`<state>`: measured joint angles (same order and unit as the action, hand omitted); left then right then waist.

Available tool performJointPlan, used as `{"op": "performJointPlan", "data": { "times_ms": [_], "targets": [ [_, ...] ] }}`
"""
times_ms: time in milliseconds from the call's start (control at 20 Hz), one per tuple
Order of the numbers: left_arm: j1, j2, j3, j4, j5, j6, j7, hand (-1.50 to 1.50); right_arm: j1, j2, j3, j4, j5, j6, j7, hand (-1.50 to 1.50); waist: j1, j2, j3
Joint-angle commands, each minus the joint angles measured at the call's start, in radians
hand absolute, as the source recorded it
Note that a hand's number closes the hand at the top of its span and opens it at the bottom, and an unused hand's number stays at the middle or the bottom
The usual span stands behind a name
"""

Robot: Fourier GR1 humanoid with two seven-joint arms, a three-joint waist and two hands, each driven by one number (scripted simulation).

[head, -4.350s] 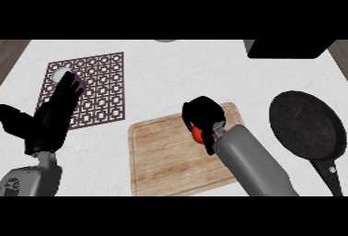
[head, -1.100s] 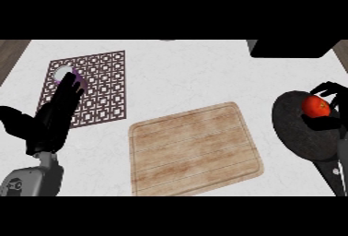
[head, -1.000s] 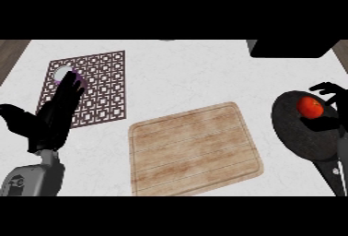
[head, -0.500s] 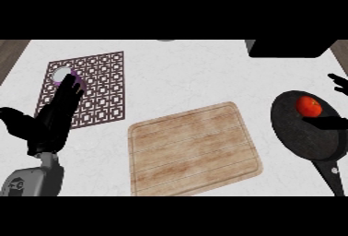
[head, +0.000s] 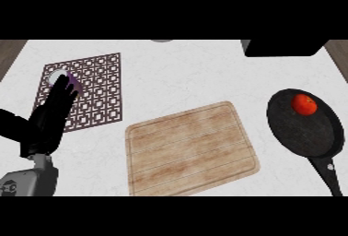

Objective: Pick the tomato from the cutting board and place it in the pan

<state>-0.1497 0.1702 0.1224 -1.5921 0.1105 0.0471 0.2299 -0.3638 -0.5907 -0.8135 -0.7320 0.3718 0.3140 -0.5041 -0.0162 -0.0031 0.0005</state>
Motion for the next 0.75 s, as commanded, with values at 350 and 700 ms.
{"op": "performJointPlan", "data": {
  "times_ms": [350, 700],
  "targets": [
    [0.005, -0.001, -0.006, -0.075, 0.012, 0.001, 0.071, 0.0, 0.305, -0.105, -0.082, 0.033, -0.187, 0.343, -0.24, -1.5, 0.008, 0.0, 0.0],
    [-0.023, 0.003, 0.017, -0.017, 0.017, -0.01, 0.034, 0.0, 0.316, -0.19, -0.056, 0.023, -0.258, 0.361, -0.174, -1.5, 0.014, 0.002, 0.0]
  ]
}}
